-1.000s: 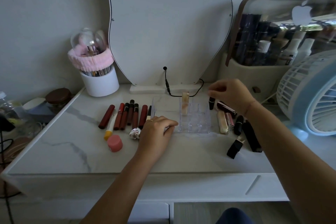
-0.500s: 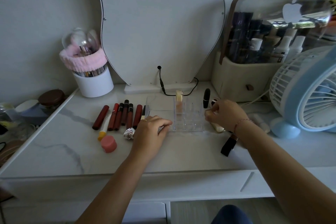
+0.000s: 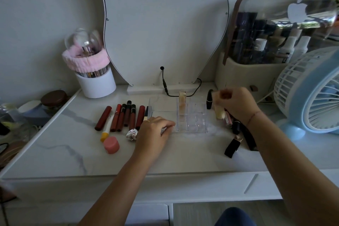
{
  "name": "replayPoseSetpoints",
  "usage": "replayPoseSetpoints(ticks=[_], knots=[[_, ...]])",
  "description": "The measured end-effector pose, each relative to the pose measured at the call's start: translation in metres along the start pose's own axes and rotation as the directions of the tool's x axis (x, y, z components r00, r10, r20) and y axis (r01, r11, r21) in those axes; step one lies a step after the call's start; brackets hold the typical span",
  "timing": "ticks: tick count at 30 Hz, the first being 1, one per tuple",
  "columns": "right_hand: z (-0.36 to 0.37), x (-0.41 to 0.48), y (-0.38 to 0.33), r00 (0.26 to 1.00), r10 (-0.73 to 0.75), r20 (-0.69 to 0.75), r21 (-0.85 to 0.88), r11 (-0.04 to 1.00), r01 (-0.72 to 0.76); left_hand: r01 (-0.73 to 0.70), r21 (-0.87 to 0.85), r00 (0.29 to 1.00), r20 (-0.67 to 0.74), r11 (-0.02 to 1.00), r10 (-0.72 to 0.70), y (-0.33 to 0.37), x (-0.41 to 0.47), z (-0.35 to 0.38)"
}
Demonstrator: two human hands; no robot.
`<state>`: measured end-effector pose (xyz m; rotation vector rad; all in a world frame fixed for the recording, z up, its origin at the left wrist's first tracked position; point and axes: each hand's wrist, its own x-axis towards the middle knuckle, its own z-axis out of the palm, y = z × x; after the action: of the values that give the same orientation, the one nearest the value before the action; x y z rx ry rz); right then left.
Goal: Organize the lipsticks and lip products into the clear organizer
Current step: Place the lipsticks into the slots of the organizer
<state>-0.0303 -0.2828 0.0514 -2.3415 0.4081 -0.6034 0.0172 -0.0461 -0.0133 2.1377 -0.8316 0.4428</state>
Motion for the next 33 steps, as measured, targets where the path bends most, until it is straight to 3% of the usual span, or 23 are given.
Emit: replayPoseSetpoints(ticks=[3, 6, 12, 26, 33], knots=[[-0.009, 0.01, -0.021, 0.996, -0.067, -0.054, 0.205, 0.976, 0.077, 0.011, -0.008, 1.0, 0.006, 1.0, -0.011, 0.0, 0.0, 0.0], [-0.003, 0.017, -0.039, 0.989, -0.136, -0.061, 0.306, 0.94, 0.148, 0.019, -0.018, 1.0, 0.006, 1.0, -0.019, 0.0, 0.0, 0.0], [0.021, 0.028, -0.047, 0.985, -0.171, 0.021, 0.212, 0.963, 0.163, 0.017, -0.02, 1.0, 0.011, 1.0, -0.017, 0.0, 0.0, -0.001], [0.018, 0.036, -0.051, 0.964, -0.232, 0.131, 0.187, 0.961, 0.206, 0.029, -0.025, 1.0, 0.008, 0.999, -0.029, 0.0, 0.0, 0.0], [0.011, 0.04, -0.043, 0.971, -0.219, 0.092, 0.162, 0.966, 0.202, 0.036, -0.022, 0.999, 0.001, 0.999, -0.036, 0.0, 0.0, 0.001]])
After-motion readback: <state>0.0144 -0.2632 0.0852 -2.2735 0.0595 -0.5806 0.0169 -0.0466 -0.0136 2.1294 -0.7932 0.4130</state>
